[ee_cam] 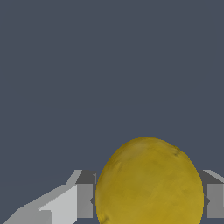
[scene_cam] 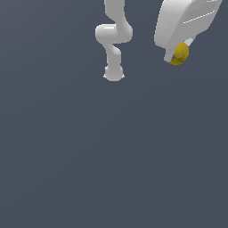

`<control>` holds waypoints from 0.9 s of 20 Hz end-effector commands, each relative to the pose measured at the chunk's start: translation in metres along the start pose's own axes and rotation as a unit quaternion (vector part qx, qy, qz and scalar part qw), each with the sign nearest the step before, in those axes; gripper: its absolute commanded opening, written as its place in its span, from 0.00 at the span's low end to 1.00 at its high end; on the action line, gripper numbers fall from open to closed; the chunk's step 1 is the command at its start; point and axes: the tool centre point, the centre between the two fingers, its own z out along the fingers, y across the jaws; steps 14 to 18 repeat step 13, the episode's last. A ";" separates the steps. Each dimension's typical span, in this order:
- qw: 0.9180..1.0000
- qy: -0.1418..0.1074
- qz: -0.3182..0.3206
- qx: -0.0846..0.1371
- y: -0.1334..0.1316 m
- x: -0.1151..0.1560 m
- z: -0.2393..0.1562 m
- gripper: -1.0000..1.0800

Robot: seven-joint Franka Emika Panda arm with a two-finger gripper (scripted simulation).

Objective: Pick up the object and move it to a goal position.

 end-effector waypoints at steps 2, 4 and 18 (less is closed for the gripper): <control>1.000 0.000 0.000 0.000 -0.006 0.003 -0.017 0.00; 1.000 0.000 0.001 0.000 -0.008 0.005 -0.024 0.00; 1.000 0.000 0.001 0.000 -0.012 0.008 -0.036 0.00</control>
